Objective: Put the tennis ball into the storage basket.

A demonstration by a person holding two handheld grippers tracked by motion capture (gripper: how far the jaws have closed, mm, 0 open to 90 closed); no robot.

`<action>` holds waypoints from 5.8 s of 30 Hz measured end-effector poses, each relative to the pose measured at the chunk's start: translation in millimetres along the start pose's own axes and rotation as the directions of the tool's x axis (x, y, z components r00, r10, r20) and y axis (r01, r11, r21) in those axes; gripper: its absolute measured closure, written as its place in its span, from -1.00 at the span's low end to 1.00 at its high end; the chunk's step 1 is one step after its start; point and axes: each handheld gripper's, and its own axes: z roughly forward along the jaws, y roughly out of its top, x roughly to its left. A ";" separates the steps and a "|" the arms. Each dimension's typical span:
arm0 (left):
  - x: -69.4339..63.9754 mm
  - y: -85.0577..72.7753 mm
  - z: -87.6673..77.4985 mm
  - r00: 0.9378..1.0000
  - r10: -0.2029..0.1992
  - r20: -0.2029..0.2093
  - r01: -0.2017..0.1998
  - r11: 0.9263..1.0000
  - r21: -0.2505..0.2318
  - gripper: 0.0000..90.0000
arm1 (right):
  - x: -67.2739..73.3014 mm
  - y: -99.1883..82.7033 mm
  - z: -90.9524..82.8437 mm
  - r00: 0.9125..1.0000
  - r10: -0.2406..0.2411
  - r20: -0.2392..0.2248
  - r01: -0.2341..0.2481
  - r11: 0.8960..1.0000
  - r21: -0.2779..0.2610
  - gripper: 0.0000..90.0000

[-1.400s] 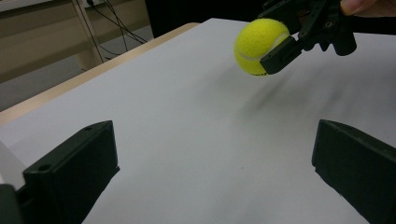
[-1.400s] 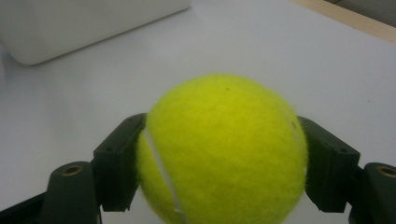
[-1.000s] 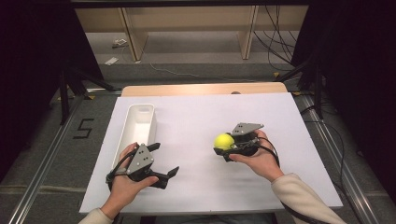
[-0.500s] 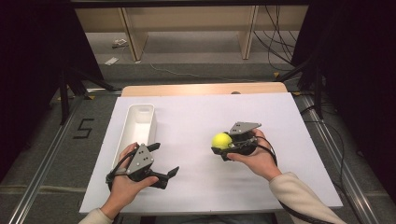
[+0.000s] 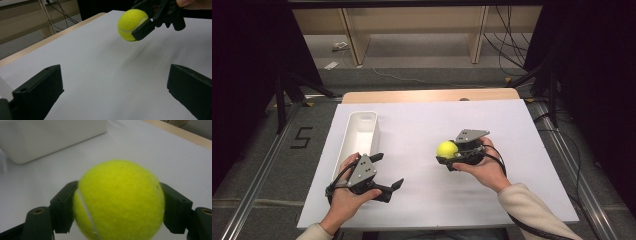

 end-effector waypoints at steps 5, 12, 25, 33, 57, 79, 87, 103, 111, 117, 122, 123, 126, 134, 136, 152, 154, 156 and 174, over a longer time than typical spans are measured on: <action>0.2 -0.1 -0.1 1.000 -0.003 -0.001 0.003 1.000 -0.001 -1.00 | 1.1 2.1 2.0 1.000 -0.006 -0.003 0.006 1.000 -0.002 -0.42; 0.3 -0.1 -0.1 1.000 -0.002 -0.001 0.002 1.000 -0.001 -1.00 | 3.0 4.9 5.0 1.000 -0.008 -0.008 0.008 1.000 -0.003 -0.42; 0.2 0.0 -0.2 1.000 -0.002 -0.001 0.002 1.000 -0.002 -1.00 | 6.8 10.9 11.1 1.000 -0.015 -0.016 0.015 1.000 -0.010 -0.42; 0.2 -0.1 -0.4 1.000 -0.003 -0.001 0.003 1.000 -0.002 -1.00 | 8.1 13.4 14.1 1.000 -0.020 -0.019 0.019 1.000 -0.013 -0.42; 0.0 0.0 -0.6 1.000 -0.004 -0.001 0.004 1.000 -0.004 -1.00 | 10.0 22.3 19.3 0.999 -0.026 -0.026 0.025 0.999 -0.026 -0.42; 0.0 0.0 -0.7 1.000 -0.003 -0.001 0.003 1.000 -0.004 -1.00 | 13.8 30.7 24.5 0.999 -0.033 -0.036 0.031 0.999 -0.036 -0.42; 0.0 0.1 -0.8 1.000 -0.004 -0.001 0.004 1.000 -0.004 -1.00 | 15.1 34.1 25.9 0.998 -0.038 -0.042 0.036 0.998 -0.045 -0.42; 0.1 0.1 -0.9 1.000 -0.004 0.000 0.004 1.000 -0.005 -1.00 | 18.1 41.2 29.2 0.998 -0.044 -0.049 0.042 0.998 -0.055 -0.42; -0.1 0.0 -0.7 1.000 -0.004 0.000 0.004 1.000 -0.004 -1.00 | 19.1 45.1 30.1 0.998 -0.044 -0.050 0.041 0.997 -0.062 -0.42; -0.1 0.0 -0.6 1.000 -0.004 0.001 0.004 1.000 -0.004 -1.00 | 20.0 48.5 30.9 0.997 -0.047 -0.053 0.044 0.996 -0.071 -0.42; 0.0 0.0 -0.8 1.000 -0.005 0.001 0.005 1.000 -0.004 -1.00 | 21.1 50.2 32.6 0.997 -0.049 -0.055 0.045 0.996 -0.071 -0.42; 0.0 0.0 -0.7 1.000 -0.005 0.001 0.005 1.000 -0.005 -1.00 | 21.2 50.7 32.8 0.997 -0.049 -0.055 0.045 0.996 -0.072 -0.42; -0.1 0.0 -0.7 1.000 -0.005 0.001 0.005 1.000 -0.005 -1.00 | 21.7 52.0 33.8 0.997 -0.050 -0.055 0.046 0.996 -0.074 -0.42; -0.1 0.1 -0.8 1.000 -0.004 0.000 0.004 1.000 -0.005 -1.00 | 23.6 54.8 35.9 0.997 -0.055 -0.062 0.050 0.996 -0.077 -0.42; -0.2 0.1 -0.9 1.000 -0.007 0.000 0.007 1.000 -0.006 -1.00 | 24.1 55.4 36.7 0.997 -0.052 -0.061 0.048 0.996 -0.078 -0.42; -0.3 0.3 -1.1 1.000 -0.001 -0.001 0.001 1.000 -0.006 -1.00 | 29.4 62.2 42.0 0.996 -0.054 -0.072 0.048 0.995 -0.084 -0.42; -0.3 0.4 -1.2 1.000 -0.002 0.000 0.002 1.000 -0.007 -1.00 | 29.8 62.7 42.4 0.996 -0.056 -0.074 0.049 0.995 -0.086 -0.42; -0.2 0.3 -1.2 1.000 -0.002 0.000 0.002 1.000 -0.007 -1.00 | 31.0 64.5 43.8 0.995 -0.059 -0.075 0.052 0.995 -0.089 -0.42; -0.3 0.4 -1.8 1.000 -0.001 0.001 0.001 1.000 -0.007 -1.00 | 37.7 71.0 50.0 0.994 -0.065 -0.089 0.056 0.994 -0.097 -0.42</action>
